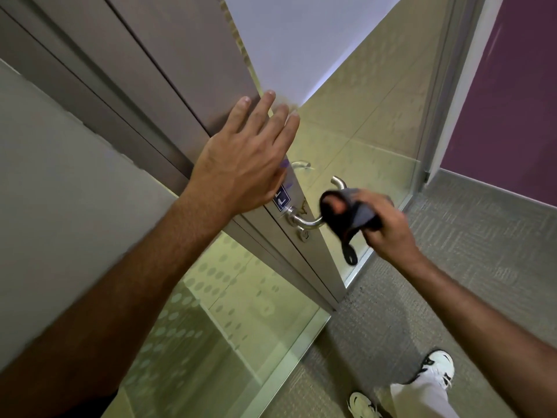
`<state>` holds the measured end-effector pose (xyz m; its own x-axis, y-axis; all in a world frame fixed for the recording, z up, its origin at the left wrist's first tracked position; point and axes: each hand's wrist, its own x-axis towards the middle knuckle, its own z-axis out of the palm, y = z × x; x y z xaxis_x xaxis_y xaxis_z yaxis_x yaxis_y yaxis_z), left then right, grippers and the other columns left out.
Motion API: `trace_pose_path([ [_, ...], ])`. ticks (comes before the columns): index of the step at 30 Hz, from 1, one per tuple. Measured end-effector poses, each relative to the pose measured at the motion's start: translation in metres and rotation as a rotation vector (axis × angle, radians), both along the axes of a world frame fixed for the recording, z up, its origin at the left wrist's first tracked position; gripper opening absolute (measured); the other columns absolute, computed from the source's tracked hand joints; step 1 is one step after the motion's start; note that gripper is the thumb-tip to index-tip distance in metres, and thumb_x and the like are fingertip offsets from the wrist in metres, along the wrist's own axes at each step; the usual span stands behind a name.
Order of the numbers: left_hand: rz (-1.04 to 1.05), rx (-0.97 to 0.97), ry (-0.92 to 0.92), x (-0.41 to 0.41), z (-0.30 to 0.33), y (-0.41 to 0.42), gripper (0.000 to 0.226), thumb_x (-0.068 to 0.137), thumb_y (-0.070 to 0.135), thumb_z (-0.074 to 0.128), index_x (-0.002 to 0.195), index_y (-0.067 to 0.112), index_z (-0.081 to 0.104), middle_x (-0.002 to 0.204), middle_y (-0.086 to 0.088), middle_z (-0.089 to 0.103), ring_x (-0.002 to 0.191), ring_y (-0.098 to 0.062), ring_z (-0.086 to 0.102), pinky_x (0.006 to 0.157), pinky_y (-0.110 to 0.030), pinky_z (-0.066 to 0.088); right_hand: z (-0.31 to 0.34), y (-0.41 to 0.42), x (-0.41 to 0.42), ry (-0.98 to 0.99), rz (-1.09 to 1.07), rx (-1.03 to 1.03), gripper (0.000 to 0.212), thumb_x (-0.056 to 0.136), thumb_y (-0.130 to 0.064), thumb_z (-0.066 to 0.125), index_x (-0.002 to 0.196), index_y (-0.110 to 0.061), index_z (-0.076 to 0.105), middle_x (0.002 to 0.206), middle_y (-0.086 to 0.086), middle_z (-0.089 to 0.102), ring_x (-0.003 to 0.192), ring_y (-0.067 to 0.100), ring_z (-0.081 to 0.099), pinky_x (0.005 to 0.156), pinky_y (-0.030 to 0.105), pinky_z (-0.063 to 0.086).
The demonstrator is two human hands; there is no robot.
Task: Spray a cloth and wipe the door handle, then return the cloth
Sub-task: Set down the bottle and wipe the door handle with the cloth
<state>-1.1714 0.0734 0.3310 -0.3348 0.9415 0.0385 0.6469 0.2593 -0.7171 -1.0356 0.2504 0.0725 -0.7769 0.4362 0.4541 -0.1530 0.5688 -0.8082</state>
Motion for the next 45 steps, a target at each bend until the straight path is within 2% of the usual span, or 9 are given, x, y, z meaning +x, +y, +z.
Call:
trace_pose_path([
  [4, 0.005, 0.029, -0.019, 0.001, 0.001, 0.0, 0.078, 0.1, 0.052, 0.033, 0.158, 0.004, 0.013, 0.163, -0.021, 0.025, 0.153, -0.039, 0.019, 0.123, -0.055, 0.02, -0.003, -0.018, -0.014, -0.006, -0.419, -0.879, 0.033, 0.095, -0.005, 0.057, 0.123, -0.022, 0.058, 0.103, -0.007, 0.066, 0.095, 0.008, 0.066, 0.08, 0.035, 0.06],
  [12, 0.029, 0.024, -0.011, -0.001, -0.002, 0.003, 0.083, 0.098, 0.055, 0.036, 0.159, 0.004, 0.01, 0.165, -0.021, 0.02, 0.154, -0.038, 0.015, 0.125, -0.052, 0.016, -0.025, -0.094, -0.087, 0.068, -0.261, -1.397, 0.022, 0.101, -0.013, 0.056, 0.111, -0.032, 0.06, 0.111, -0.006, 0.07, 0.106, 0.015, 0.068, 0.096, 0.035, 0.054],
  [18, 0.019, -0.034, 0.05, -0.004, -0.004, 0.001, 0.088, 0.094, 0.057, 0.042, 0.159, 0.005, 0.012, 0.166, -0.018, 0.021, 0.154, -0.035, 0.016, 0.123, -0.052, 0.014, -0.05, -0.104, -0.087, -0.012, -0.091, -1.235, 0.014, 0.094, -0.018, 0.066, 0.107, -0.022, 0.065, 0.107, 0.006, 0.073, 0.101, 0.02, 0.07, 0.092, 0.038, 0.055],
  [22, 0.032, -0.045, 0.073, -0.004, -0.004, 0.002, 0.087, 0.095, 0.059, 0.04, 0.159, 0.007, 0.012, 0.166, -0.017, 0.019, 0.155, -0.035, 0.013, 0.124, -0.051, 0.012, -0.062, -0.09, -0.083, -0.104, 0.08, -1.0, 0.011, 0.095, -0.009, 0.065, 0.106, -0.008, 0.065, 0.087, -0.003, 0.074, 0.085, 0.015, 0.069, 0.078, 0.035, 0.053],
  [27, 0.072, -0.057, 0.069, -0.002, -0.005, 0.003, 0.083, 0.096, 0.056, 0.04, 0.159, 0.008, 0.016, 0.167, -0.016, 0.019, 0.155, -0.035, 0.011, 0.124, -0.051, 0.012, -0.076, -0.078, -0.07, -0.191, 0.16, -0.624, 0.022, 0.096, -0.011, 0.065, 0.116, -0.001, 0.065, 0.107, 0.012, 0.069, 0.102, 0.026, 0.068, 0.08, 0.018, 0.05],
  [32, 0.097, -0.063, 0.052, 0.003, 0.0, 0.006, 0.08, 0.095, 0.052, 0.042, 0.158, 0.008, 0.02, 0.166, -0.016, 0.021, 0.155, -0.034, 0.013, 0.123, -0.051, 0.013, -0.088, -0.064, -0.056, -0.276, 0.115, -0.283, 0.019, 0.089, -0.031, 0.054, 0.1, -0.018, 0.062, 0.099, -0.001, 0.054, 0.092, 0.025, 0.06, 0.074, 0.047, 0.055],
  [36, 0.097, -0.059, 0.039, 0.006, 0.001, 0.006, 0.078, 0.095, 0.05, 0.042, 0.158, 0.008, 0.022, 0.165, -0.016, 0.024, 0.155, -0.034, 0.016, 0.122, -0.052, 0.015, -0.069, -0.066, -0.057, -0.142, -0.089, -0.556, 0.034, 0.081, 0.01, 0.053, 0.093, -0.021, 0.062, 0.094, 0.007, 0.054, 0.087, 0.022, 0.058, 0.076, 0.032, 0.049],
  [41, 0.083, -0.043, 0.042, 0.004, 0.0, 0.005, 0.077, 0.095, 0.049, 0.041, 0.157, 0.009, 0.022, 0.165, -0.015, 0.025, 0.155, -0.033, 0.016, 0.122, -0.052, 0.014, -0.043, -0.089, -0.076, -0.094, -0.025, -0.905, 0.062, 0.083, 0.019, 0.047, 0.108, -0.036, 0.057, 0.115, 0.007, 0.065, 0.109, 0.011, 0.061, 0.095, 0.013, 0.046],
  [45, 0.103, -0.04, 0.047, 0.003, 0.0, 0.006, 0.076, 0.096, 0.05, 0.04, 0.157, 0.009, 0.023, 0.165, -0.015, 0.024, 0.154, -0.033, 0.016, 0.123, -0.052, 0.014, -0.049, -0.097, -0.069, -0.166, 0.072, -0.941, 0.048, 0.092, 0.009, 0.056, 0.111, -0.034, 0.062, 0.108, -0.005, 0.07, 0.102, 0.007, 0.065, 0.089, 0.019, 0.052],
])
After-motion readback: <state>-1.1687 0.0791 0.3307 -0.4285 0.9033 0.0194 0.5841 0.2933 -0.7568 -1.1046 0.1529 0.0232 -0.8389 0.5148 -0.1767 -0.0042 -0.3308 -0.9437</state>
